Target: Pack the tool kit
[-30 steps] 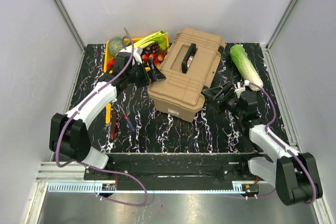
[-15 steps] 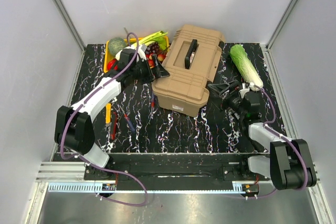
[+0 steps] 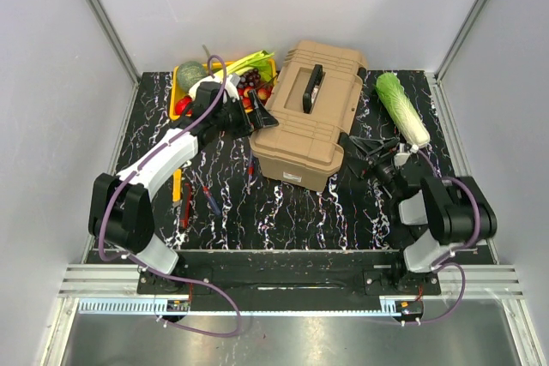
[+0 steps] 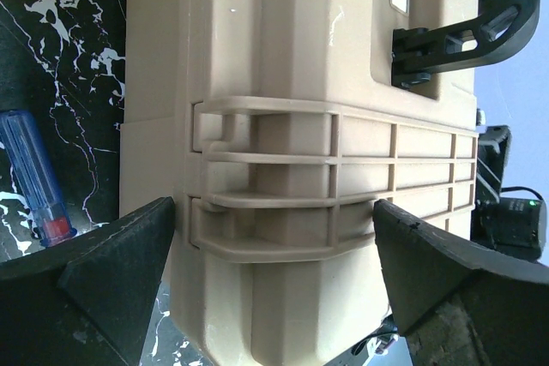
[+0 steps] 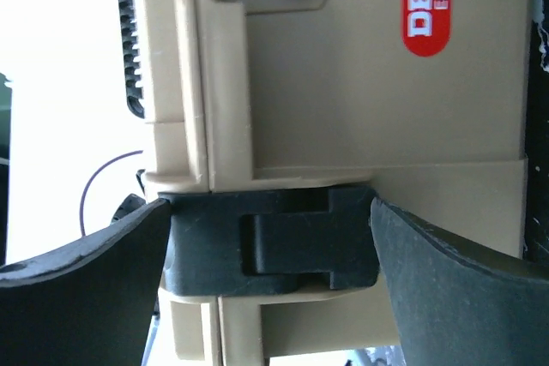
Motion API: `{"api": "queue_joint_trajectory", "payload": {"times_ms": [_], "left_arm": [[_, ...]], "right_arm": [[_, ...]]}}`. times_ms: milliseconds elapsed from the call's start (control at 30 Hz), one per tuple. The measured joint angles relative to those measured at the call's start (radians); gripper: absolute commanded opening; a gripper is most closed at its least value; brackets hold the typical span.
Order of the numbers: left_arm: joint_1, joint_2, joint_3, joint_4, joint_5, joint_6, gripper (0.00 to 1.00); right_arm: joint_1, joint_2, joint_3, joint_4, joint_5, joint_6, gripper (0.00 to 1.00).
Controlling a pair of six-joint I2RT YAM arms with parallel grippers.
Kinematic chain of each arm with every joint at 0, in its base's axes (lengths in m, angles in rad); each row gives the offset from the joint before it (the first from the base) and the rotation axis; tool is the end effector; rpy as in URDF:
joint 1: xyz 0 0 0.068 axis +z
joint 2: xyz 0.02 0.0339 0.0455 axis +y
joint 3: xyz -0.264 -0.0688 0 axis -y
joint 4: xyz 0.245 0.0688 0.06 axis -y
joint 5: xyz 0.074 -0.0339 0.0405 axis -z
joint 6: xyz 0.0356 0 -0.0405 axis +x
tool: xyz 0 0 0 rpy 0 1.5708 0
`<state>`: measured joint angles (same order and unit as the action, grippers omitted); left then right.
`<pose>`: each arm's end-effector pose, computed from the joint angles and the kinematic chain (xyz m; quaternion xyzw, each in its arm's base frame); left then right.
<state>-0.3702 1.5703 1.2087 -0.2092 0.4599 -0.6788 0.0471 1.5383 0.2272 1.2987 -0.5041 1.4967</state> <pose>0.3293 -0.1447 0.2897 -0.0233 0.8611 -0.4069 0.3039 0.2364 0.0284 0.1547 0.3256 0.6320 0.6018 0.3639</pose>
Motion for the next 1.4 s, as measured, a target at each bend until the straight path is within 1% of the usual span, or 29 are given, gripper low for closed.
{"api": "queue_joint_trajectory", "payload": {"times_ms": [67,133,233,467,600,700,867,1233,1400], "left_arm": [[0.0,0.0,0.0,-0.001,0.0,0.0,0.99],[0.0,0.0,0.0,-0.002,0.001,0.0,0.99],[0.0,0.0,0.0,-0.002,0.002,-0.001,0.99],[0.0,0.0,0.001,-0.002,0.003,-0.002,0.99],[0.0,0.0,0.003,-0.004,0.003,-0.003,0.99],[0.0,0.0,0.005,-0.008,0.002,-0.003,0.99],[-0.006,0.002,0.021,-0.044,0.008,-0.008,0.99],[-0.008,0.003,0.026,-0.059,0.012,-0.024,0.99],[-0.008,0.003,0.026,-0.061,0.011,-0.034,0.99]], "right_arm": [[-0.008,0.101,0.003,0.097,0.012,0.06,0.99],[-0.01,0.187,0.012,0.114,0.012,0.1,0.99],[-0.003,0.218,0.014,0.056,0.011,0.117,0.99],[0.001,0.164,0.016,0.01,0.011,0.157,1.0],[0.003,0.098,-0.003,-0.025,0.014,0.196,0.99],[0.015,0.014,-0.021,-0.021,0.024,0.225,1.0],[0.021,-0.055,-0.057,-0.056,0.054,0.214,0.99],[0.021,-0.068,-0.054,-0.073,0.053,0.212,0.99],[0.02,-0.037,-0.021,-0.078,0.048,0.212,0.99]]}}
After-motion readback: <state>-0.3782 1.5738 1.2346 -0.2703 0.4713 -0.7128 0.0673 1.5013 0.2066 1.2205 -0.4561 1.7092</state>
